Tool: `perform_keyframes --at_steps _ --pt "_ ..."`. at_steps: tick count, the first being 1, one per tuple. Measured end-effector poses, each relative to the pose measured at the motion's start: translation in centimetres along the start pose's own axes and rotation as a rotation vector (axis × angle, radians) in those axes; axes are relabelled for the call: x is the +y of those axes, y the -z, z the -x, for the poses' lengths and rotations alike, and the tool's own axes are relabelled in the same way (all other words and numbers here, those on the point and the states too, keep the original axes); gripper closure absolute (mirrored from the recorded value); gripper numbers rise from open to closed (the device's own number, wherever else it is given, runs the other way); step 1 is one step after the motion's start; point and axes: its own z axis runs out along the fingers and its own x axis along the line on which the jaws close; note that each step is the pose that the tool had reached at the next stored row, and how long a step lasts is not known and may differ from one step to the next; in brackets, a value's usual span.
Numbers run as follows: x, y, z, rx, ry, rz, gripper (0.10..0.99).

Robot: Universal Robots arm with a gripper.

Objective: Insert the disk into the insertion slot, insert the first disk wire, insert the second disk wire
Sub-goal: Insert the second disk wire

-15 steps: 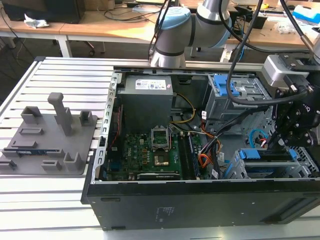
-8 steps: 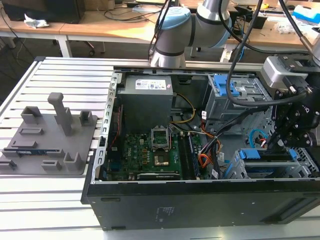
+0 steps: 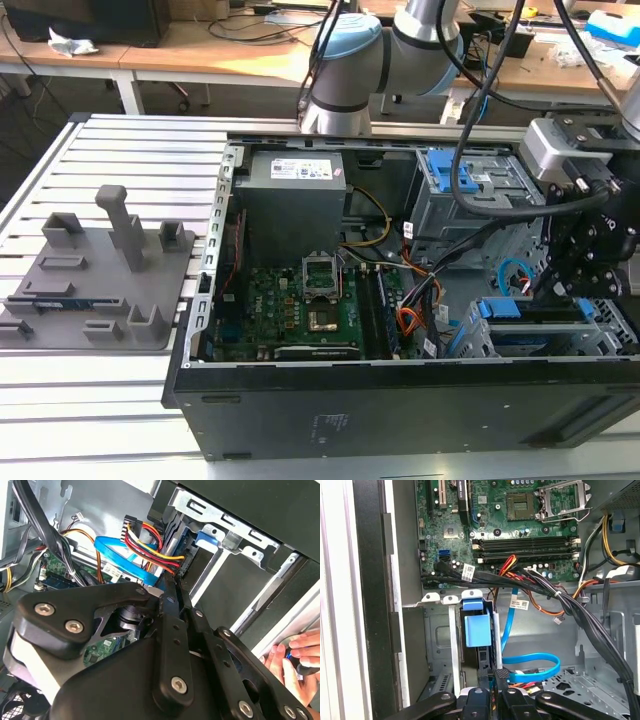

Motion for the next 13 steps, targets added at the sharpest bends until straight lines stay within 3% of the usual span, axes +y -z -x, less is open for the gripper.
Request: perform_keyframes --at_steps 10,11,13 --pt "-0.01 -0.70 -0.24 -0.0003 0.000 0.000 0.925" --pt "-0.01 -0.49 -0.23 -0.0028 0.000 0.000 0.918" --pt "-0.02 0.62 -0.24 -0.0003 0.000 0.000 0.792"
